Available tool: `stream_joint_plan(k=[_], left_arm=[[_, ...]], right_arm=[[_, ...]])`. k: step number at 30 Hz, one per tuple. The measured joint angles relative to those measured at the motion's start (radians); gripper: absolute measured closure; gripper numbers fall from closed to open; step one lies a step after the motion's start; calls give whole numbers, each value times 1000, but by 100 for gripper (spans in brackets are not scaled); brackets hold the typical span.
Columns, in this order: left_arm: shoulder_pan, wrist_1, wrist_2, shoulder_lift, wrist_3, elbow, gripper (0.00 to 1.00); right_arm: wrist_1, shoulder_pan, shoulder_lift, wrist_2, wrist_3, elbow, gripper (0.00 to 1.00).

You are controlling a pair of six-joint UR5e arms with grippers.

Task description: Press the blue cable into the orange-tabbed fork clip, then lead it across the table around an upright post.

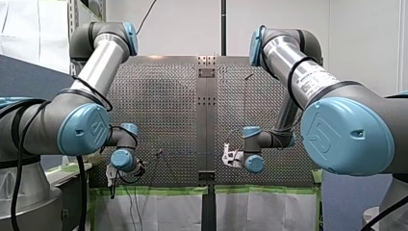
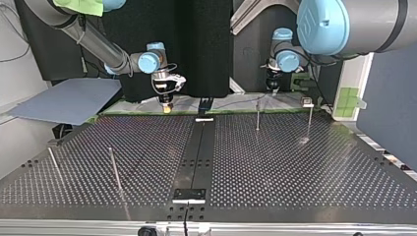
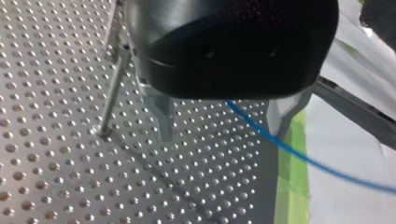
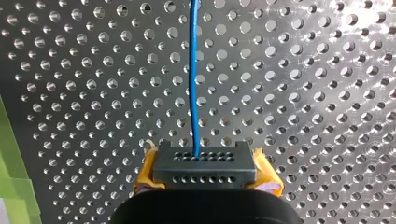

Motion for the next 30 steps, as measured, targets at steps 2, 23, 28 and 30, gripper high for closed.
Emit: stream_joint_plan(k=[2, 23, 28, 30], left_arm=[[-1, 2, 0, 6, 0, -4, 2], [-60, 2, 22, 168, 37, -76, 2], [-74, -9, 29, 192, 34, -86, 2], [-80, -11, 28, 195, 34, -89, 2]], right_arm=[[2, 0, 0, 0, 0, 0, 100], [5, 0, 0, 0, 1, 0, 100], [5, 0, 0, 0, 2, 0, 100], [5, 0, 0, 0, 2, 0, 100]])
